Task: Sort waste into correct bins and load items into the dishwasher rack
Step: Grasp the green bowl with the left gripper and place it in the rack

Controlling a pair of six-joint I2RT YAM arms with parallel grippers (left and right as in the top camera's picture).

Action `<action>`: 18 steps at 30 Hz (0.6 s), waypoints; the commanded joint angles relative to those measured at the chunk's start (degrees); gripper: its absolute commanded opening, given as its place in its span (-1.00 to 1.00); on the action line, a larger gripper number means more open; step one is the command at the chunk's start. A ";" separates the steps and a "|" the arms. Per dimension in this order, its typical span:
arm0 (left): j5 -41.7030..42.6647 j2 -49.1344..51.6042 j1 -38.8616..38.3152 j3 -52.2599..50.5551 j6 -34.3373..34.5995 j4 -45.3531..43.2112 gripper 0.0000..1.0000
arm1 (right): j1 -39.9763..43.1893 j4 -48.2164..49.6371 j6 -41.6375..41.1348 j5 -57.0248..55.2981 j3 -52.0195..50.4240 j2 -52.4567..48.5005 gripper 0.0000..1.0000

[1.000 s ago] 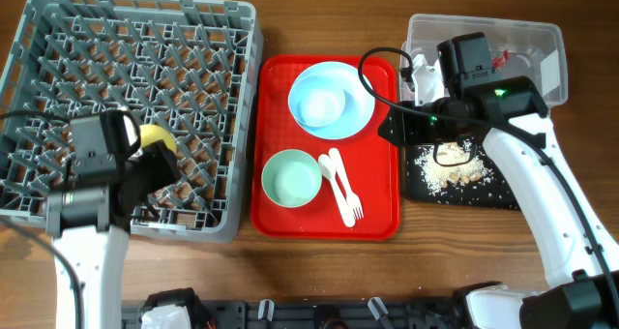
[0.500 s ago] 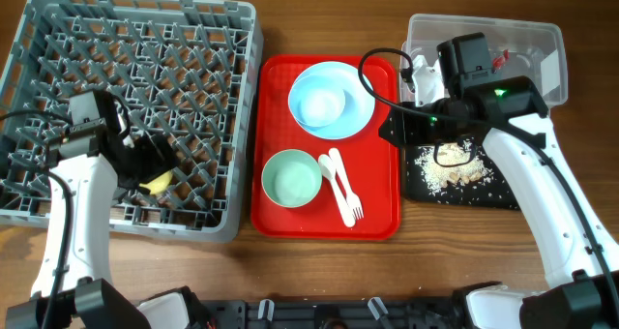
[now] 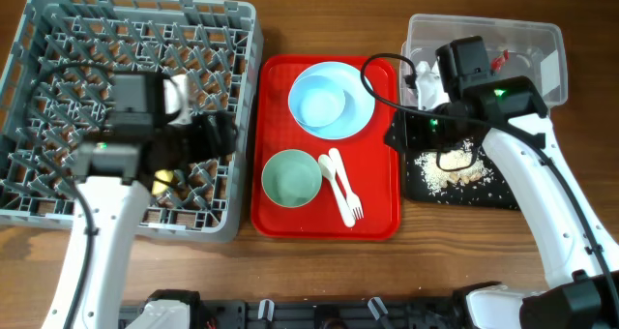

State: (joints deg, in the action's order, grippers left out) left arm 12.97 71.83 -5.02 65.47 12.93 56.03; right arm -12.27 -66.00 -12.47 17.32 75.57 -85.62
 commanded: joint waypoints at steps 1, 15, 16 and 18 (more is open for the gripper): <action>-2.67 3.23 -11.02 -1.46 -0.31 -1.36 1.00 | -0.02 -1.92 -11.56 -12.44 0.50 0.87 0.11; -7.08 28.87 -36.13 -1.62 -0.52 -11.76 0.46 | -0.02 -2.23 -11.67 -12.22 0.50 0.87 0.62; -7.08 29.55 -36.54 -1.62 -0.52 -11.76 0.23 | -0.02 -2.23 -11.67 -12.20 0.50 0.87 0.62; -7.08 30.45 -37.27 -1.64 -0.52 -11.74 -0.30 | -0.02 -2.25 -11.67 -12.20 0.50 0.87 0.62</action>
State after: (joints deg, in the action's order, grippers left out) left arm 7.03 100.66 -41.08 64.34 12.71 44.49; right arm -12.21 -68.14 -23.20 6.31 75.57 -85.62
